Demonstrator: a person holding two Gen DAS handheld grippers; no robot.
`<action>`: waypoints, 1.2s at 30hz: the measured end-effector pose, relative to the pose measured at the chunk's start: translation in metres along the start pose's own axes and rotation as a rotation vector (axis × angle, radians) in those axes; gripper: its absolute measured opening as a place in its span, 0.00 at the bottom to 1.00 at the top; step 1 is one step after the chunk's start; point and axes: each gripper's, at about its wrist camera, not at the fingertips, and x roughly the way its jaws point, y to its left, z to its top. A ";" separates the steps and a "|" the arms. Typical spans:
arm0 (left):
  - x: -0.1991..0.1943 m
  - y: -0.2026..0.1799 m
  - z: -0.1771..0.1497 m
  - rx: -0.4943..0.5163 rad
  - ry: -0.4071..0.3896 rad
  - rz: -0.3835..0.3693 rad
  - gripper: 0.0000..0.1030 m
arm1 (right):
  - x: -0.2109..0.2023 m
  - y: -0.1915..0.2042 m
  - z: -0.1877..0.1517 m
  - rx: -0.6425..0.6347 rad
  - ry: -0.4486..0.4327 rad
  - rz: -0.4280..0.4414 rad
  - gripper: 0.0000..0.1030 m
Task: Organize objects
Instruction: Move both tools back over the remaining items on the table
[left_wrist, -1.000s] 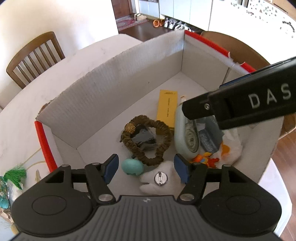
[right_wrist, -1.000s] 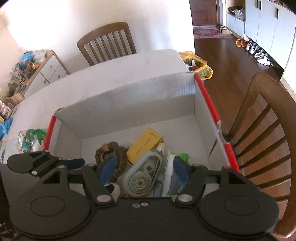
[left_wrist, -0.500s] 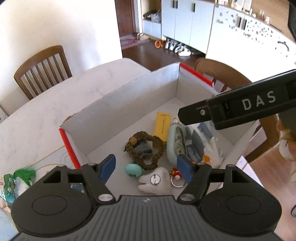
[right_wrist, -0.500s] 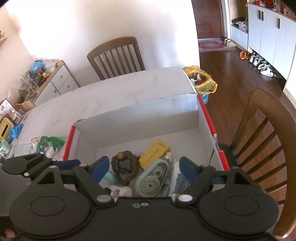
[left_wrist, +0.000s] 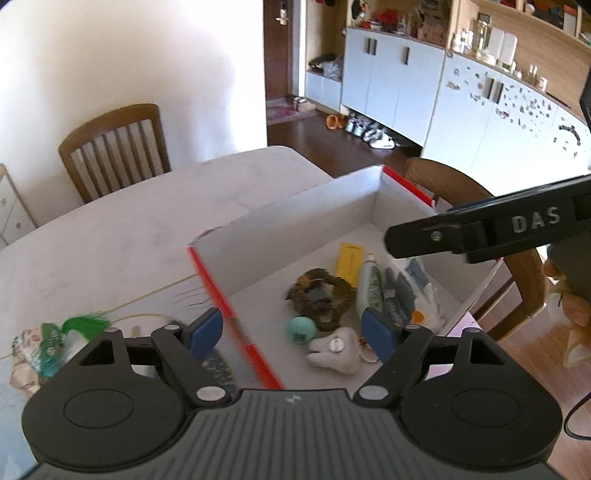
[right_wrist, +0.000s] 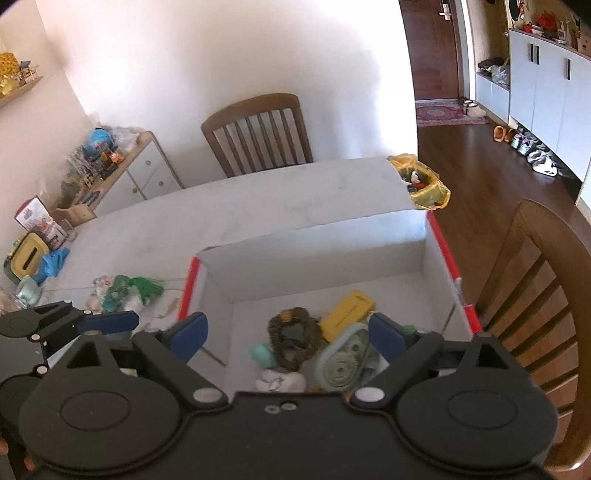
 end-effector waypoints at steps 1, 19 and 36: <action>-0.004 0.005 -0.002 -0.010 -0.004 0.002 0.81 | -0.001 0.005 -0.001 -0.004 -0.004 -0.001 0.92; -0.045 0.120 -0.046 -0.198 -0.009 -0.001 0.99 | 0.009 0.103 -0.023 -0.056 -0.054 -0.007 0.92; -0.059 0.223 -0.093 -0.278 -0.072 0.060 0.99 | 0.064 0.187 -0.023 -0.127 0.004 0.000 0.92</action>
